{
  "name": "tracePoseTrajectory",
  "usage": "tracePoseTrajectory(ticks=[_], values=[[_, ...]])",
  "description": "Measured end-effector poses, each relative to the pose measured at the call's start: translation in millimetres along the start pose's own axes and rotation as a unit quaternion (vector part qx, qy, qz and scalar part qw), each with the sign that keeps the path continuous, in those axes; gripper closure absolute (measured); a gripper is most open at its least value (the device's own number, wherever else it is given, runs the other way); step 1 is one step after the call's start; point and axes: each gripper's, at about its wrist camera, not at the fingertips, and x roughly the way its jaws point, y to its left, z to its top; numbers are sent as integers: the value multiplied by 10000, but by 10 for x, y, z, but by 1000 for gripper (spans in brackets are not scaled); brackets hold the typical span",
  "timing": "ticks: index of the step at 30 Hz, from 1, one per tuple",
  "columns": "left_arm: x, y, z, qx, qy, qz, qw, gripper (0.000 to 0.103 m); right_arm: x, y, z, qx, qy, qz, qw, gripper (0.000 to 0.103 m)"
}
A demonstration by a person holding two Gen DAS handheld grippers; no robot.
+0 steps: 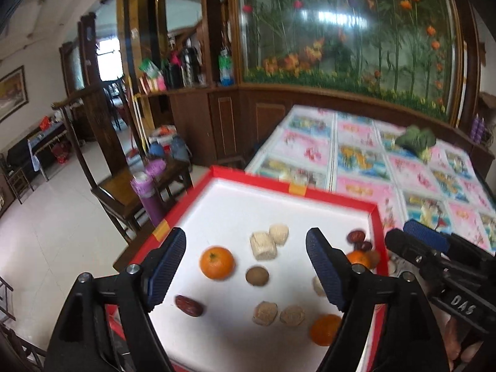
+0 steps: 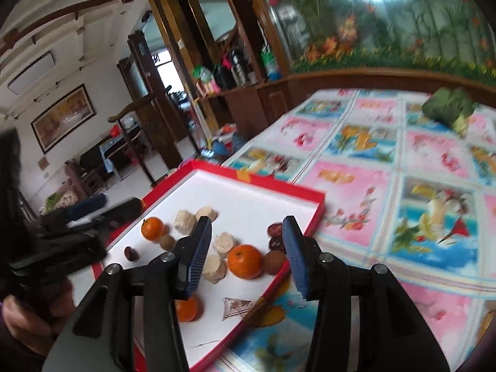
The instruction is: Organize fruits
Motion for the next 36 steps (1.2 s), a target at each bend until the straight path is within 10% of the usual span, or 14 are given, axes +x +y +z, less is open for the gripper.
tracePoseTrajectory(ticks=[12, 17, 36], values=[[-955, -52, 26, -119, -1512, 456, 9874, 0, -876, 92, -35, -17, -1343, -220, 9907, 28], [-973, -96, 95, -161, -944, -53, 9954, 0, -1006, 94, -52, 49, -1398, -151, 9901, 26], [-907, 97, 47, -299, -668, 669, 9951, 0, -1068, 473, -183, -328, -1041, 13, 9940, 20]])
